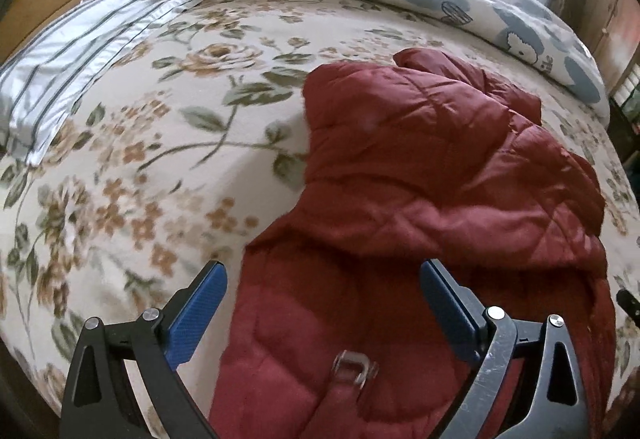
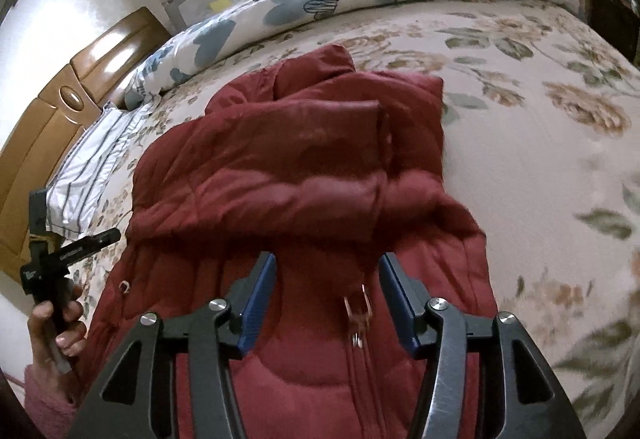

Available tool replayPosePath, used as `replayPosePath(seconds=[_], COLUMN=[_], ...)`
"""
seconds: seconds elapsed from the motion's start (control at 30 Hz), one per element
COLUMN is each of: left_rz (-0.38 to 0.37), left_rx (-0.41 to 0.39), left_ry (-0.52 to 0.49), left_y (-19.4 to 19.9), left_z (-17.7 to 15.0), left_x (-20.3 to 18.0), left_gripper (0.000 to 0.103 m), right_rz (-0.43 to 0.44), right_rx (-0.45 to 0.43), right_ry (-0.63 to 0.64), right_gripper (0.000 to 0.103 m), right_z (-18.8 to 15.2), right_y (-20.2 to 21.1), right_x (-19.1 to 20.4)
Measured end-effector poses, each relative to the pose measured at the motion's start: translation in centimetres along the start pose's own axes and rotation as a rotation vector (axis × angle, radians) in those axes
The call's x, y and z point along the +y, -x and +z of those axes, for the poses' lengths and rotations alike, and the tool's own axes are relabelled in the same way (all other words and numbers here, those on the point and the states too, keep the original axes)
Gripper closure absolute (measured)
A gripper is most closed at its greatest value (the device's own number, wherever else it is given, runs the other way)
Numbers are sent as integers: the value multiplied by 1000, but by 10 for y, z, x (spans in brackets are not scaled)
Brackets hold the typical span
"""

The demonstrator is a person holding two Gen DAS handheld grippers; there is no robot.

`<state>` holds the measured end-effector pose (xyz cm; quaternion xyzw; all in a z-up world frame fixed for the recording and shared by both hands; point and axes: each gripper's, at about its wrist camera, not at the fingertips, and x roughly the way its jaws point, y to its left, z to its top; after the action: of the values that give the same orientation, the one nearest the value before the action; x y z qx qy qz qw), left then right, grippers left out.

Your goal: Fold large clothes

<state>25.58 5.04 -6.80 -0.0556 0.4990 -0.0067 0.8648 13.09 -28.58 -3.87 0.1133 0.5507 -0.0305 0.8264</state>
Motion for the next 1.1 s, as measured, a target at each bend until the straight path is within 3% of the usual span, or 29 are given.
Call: replayPosePath(seconds=[0.2, 0.53, 0.93, 1.1], left_rz=[-28, -44, -70, -113], left_rx=[2, 33, 80, 99], left_ry=[43, 30, 33, 55], left_y=[29, 58, 74, 78], left_z=[-28, -72, -117, -132], left_x=[24, 43, 60, 72], left_gripper=[6, 6, 5, 5], right_rz=[0, 2, -55, -60], right_rx=[8, 1, 36, 58], right_ry=[-3, -23, -34, -85], right_gripper=[42, 36, 28, 25], right_z=[-16, -41, -86, -107], right_y=[15, 43, 77, 90], right_x=[-5, -17, -44, -65])
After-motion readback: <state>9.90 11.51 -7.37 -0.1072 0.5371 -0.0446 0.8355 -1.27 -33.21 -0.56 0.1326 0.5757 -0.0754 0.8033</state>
